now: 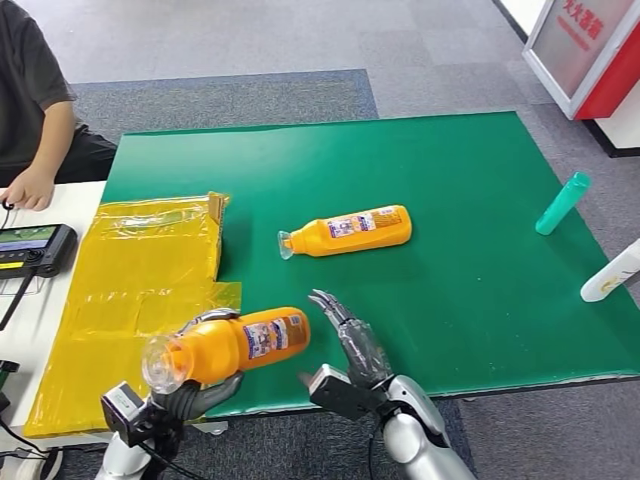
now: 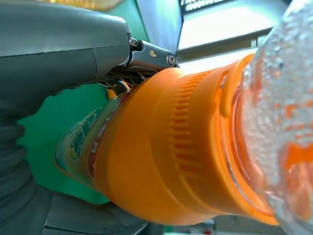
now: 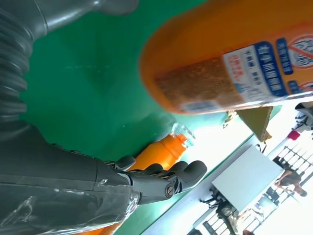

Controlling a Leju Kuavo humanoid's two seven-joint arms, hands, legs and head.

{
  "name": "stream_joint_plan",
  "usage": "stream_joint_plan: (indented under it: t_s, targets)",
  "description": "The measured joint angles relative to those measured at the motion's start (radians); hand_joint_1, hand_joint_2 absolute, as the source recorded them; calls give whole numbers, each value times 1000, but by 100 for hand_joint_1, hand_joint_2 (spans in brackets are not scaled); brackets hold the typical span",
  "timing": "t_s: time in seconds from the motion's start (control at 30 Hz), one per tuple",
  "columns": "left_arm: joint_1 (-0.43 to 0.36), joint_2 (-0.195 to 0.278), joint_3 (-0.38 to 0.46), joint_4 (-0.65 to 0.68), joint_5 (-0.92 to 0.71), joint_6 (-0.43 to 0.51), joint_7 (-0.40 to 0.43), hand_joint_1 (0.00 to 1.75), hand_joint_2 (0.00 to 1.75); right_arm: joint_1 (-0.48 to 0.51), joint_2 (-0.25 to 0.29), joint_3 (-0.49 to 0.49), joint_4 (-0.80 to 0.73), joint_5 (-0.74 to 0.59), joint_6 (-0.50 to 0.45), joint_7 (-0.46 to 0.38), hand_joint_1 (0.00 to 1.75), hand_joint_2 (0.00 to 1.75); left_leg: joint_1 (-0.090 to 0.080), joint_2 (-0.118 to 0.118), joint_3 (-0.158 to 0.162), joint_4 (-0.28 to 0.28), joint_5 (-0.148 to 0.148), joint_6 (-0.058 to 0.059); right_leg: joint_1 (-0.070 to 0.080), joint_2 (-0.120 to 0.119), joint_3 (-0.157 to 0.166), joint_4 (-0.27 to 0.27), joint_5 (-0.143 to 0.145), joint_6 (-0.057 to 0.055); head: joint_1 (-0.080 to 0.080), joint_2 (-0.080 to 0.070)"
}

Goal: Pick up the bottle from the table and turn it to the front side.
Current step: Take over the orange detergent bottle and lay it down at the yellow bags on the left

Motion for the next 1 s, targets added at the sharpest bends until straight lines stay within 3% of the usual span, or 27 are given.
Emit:
stream_joint_plan:
  t_s: [0.1,0.3,0.47,0.63,1.0]
  targets:
    - [3,-1,5,-31,-68,91,15,175,175,11,0,-10,-15,2,-2,5,0,175,0,0,0,0,0,0,0,0,0,0,0,0,0,0]
    - [2,-8,8,-95,-316,395,111,175,175,38,0,-31,-50,16,-4,25,0,175,0,0,0,0,0,0,0,0,0,0,0,0,0,0]
    - [-1,-9,9,-112,-510,525,226,175,175,57,0,-45,-77,27,-4,42,0,175,0,0,0,0,0,0,0,0,0,0,0,0,0,0]
    - [-12,-8,0,-111,-687,579,385,174,175,71,0,-61,-99,40,1,55,0,175,0,0,0,0,0,0,0,0,0,0,0,0,0,0]
    - [-71,2,-6,-68,-985,552,713,175,175,96,18,-96,-128,66,22,75,0,175,0,0,0,0,0,0,0,0,0,0,0,0,0,0]
